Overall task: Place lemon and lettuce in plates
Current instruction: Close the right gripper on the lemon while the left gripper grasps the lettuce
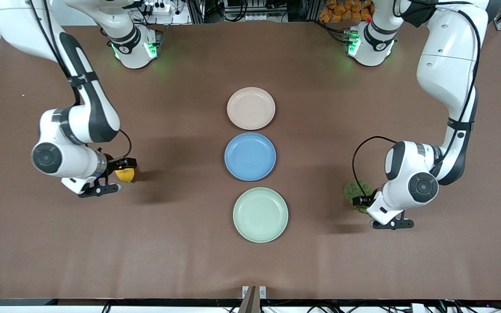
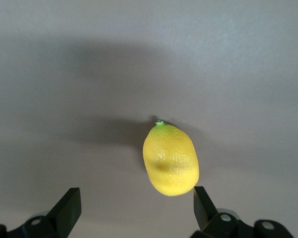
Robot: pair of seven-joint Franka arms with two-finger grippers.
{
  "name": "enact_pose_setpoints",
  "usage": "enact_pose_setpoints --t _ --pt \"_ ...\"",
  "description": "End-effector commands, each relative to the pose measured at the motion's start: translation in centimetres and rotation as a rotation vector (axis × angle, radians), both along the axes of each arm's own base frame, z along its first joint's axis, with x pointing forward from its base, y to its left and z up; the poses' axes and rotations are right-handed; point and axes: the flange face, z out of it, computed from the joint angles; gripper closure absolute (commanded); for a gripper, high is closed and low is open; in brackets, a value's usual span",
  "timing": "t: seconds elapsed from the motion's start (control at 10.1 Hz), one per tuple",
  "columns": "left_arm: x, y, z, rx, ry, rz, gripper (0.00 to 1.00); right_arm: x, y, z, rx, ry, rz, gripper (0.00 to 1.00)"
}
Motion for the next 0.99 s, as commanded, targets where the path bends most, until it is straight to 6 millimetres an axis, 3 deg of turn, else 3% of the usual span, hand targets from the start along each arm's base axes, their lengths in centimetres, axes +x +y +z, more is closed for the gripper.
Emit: enact_pose_setpoints --t 0.0,0.2,0.4,0.6,0.89 --pt "0.4 0.0 -0.7 0.016 -0.014 -0.001 0.00 -0.6 -1.7 -1.0 0.013 0.005 0.087 0.00" --pt "0.5 0.1 -0.5 0.018 -0.021 -0.004 0.00 -0.4 -1.9 -1.4 -0.018 -0.008 0.123 0.00" --pt "0.4 0.4 -1.1 0.019 -0.012 -0.003 0.02 -0.6 -2.0 -4.0 -0.024 0.016 0.131 0.00" --pt "0.2 0.0 -2.0 0.019 -0.010 -0.009 0.03 -0.7 -2.1 -5.0 -0.023 0.030 0.128 0.00" --pt "0.1 0.3 -2.4 0.020 -0.003 -0.008 0.21 -0.8 -2.6 -6.5 -0.019 0.032 0.123 0.00"
